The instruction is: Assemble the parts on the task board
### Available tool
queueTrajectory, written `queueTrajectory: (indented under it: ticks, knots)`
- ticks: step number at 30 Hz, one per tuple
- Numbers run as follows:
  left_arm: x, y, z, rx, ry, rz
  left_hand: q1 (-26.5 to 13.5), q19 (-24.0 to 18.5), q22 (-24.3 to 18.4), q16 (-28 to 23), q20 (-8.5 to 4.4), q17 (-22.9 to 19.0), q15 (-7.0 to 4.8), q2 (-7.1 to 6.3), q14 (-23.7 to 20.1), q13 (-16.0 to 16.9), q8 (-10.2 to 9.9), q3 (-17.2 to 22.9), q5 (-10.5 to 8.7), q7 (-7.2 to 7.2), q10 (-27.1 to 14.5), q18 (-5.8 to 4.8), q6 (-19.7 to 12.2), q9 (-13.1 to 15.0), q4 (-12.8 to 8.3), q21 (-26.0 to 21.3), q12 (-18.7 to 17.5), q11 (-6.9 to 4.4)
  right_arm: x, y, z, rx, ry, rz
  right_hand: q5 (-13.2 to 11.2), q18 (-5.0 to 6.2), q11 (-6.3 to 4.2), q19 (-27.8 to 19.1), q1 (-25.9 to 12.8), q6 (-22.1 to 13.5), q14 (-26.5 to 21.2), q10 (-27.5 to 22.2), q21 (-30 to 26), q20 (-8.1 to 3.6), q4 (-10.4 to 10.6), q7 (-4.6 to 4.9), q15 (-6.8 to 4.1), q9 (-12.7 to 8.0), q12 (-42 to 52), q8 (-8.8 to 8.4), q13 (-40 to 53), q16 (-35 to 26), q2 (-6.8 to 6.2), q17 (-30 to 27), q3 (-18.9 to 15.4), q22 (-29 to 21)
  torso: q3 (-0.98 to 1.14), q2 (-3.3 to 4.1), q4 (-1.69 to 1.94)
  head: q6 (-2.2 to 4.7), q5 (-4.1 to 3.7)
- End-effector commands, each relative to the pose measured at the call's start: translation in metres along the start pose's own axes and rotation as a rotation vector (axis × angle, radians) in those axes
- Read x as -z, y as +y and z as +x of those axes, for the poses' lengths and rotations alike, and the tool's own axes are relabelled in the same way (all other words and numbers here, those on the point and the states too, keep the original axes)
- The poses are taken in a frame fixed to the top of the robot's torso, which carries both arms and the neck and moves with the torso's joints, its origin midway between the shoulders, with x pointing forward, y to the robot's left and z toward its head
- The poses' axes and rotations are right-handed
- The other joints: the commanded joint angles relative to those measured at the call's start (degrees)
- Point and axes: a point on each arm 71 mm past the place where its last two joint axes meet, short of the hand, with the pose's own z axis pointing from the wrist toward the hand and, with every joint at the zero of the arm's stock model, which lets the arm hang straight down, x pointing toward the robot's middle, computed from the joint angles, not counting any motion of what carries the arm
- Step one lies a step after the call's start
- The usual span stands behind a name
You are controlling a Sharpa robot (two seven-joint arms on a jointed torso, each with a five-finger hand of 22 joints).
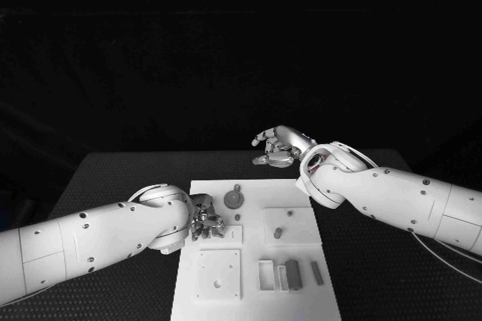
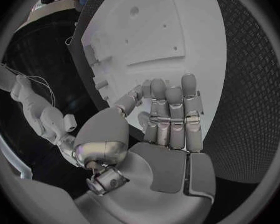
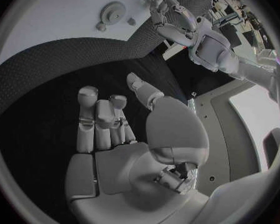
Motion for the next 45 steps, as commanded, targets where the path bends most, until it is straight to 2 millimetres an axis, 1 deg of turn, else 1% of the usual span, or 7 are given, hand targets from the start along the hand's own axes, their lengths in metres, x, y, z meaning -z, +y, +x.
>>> queueTrajectory:
  ticks: [1,2,10,17,22,29,45]
  knots:
    - [0.0002,-0.0014,0.0013,-0.022,0.011,0.004,0.0,-0.1,0.1,0.4,-0.27,-0.1,-0.41,0.81,-0.1,-0.1,4.3,0.4,0.25,-3.21,-0.2,0.10,3.6,16.5,0.0,0.3,0.3,-0.39,-0.0001,0.0008,0.0008,0.000,0.012,-0.008,0.2,3.13,0.01,0.1,0.1,-0.7,-0.4,-0.3,-0.2,-0.32,-0.1,1.21,0.18,-0.1,0.3,0.27,-0.1,-0.2,0.54,0.0,-0.4,0.9,0.02,0.00,0.03,-0.12,-0.03]
    - [0.0002,-0.0015,0.0013,-0.023,0.011,0.004,0.0,-0.1,0.1,0.4,-0.27,-0.2,-0.40,0.82,-0.2,-0.1,4.3,0.4,0.25,-3.21,-0.2,0.10,3.6,16.5,0.0,0.3,0.3,-0.39,-0.0001,0.0008,0.0008,0.000,0.012,-0.008,0.2,3.13,0.01,0.1,0.1,-0.7,-0.4,-0.3,-0.2,-0.32,-0.1,1.21,0.18,-0.1,0.3,0.27,-0.1,-0.1,0.54,0.0,-0.4,0.9,-0.01,-0.01,0.03,-0.12,-0.05]
    - [0.0001,-0.0013,0.0011,-0.021,0.009,0.004,-0.1,-0.1,0.1,0.6,-0.26,-0.4,-0.38,0.81,-0.3,-0.2,4.3,0.4,0.24,-3.20,-0.3,0.08,3.6,16.7,0.0,0.2,0.4,-0.38,0.0000,0.0005,0.0007,0.000,0.012,-0.008,0.2,3.13,0.01,0.1,0.0,-0.7,-0.4,-0.3,-0.2,-0.32,-0.1,1.21,0.18,-0.1,0.3,0.28,-0.1,-0.1,0.56,0.0,-0.4,0.9,0.04,-0.02,0.03,-0.18,-0.01]
    - [0.0000,-0.0036,0.0021,-0.025,0.014,0.008,-0.2,-0.1,0.2,0.8,-0.26,-0.7,-0.38,0.84,-0.3,-0.2,4.3,0.4,0.23,-3.20,-0.3,0.07,3.6,16.8,0.1,0.2,0.5,-0.38,0.0002,0.0003,0.0006,0.000,0.014,-0.007,0.2,3.13,0.01,0.1,0.0,-0.7,-0.4,-0.3,-0.2,-0.31,-0.1,1.21,0.17,-0.1,0.4,0.30,-0.1,-0.1,0.58,0.0,-0.4,0.9,0.02,-0.03,0.02,-0.19,-0.02]
    - [-0.0006,-0.0051,0.0020,-0.025,0.011,0.009,-0.2,-0.1,0.3,1.1,-0.28,-1.0,-0.40,0.91,-0.4,-0.3,4.2,0.5,0.69,-3.21,-0.4,0.07,3.6,16.9,0.0,0.2,0.7,-0.39,0.0003,-0.0002,0.0004,0.001,0.014,-0.006,0.2,3.13,0.01,0.1,0.0,-0.7,-0.4,-0.3,-0.2,-0.31,-0.1,1.20,0.17,-0.1,0.4,0.31,-0.1,-0.1,0.59,0.0,-0.5,0.9,0.03,-0.02,0.02,-0.23,-0.10]
    - [-0.0031,-0.0052,0.0013,-0.022,0.007,0.006,-0.3,-0.2,0.3,1.3,-0.27,-1.3,-0.39,0.87,-0.6,-0.4,4.2,0.5,0.72,-3.19,-0.5,0.05,3.5,17.0,0.1,0.2,0.8,-0.37,0.0001,0.0003,0.0008,0.000,0.015,-0.007,0.2,3.13,0.00,0.1,0.0,-0.6,-0.4,-0.4,-0.3,-0.30,-0.1,1.20,0.17,-0.1,0.4,0.32,-0.2,-0.1,0.60,0.0,-0.5,0.9,-0.02,0.01,-0.06,-0.20,-0.22]
    - [-0.0034,-0.0066,0.0025,-0.026,0.013,0.010,-0.4,-0.1,0.4,1.5,-0.28,-1.6,-0.39,0.85,-0.6,-0.5,4.1,0.5,0.64,-3.19,-0.5,0.05,3.5,17.2,0.1,0.1,0.9,-0.37,-0.0002,0.0005,0.0011,0.000,0.016,-0.008,0.2,3.13,0.00,0.1,0.0,-0.6,-0.4,-0.4,-0.3,-0.29,-0.1,1.19,0.16,-0.1,0.4,0.34,-0.2,-0.1,0.65,0.0,-0.5,0.9,0.02,-0.04,0.04,-0.39,-0.42]
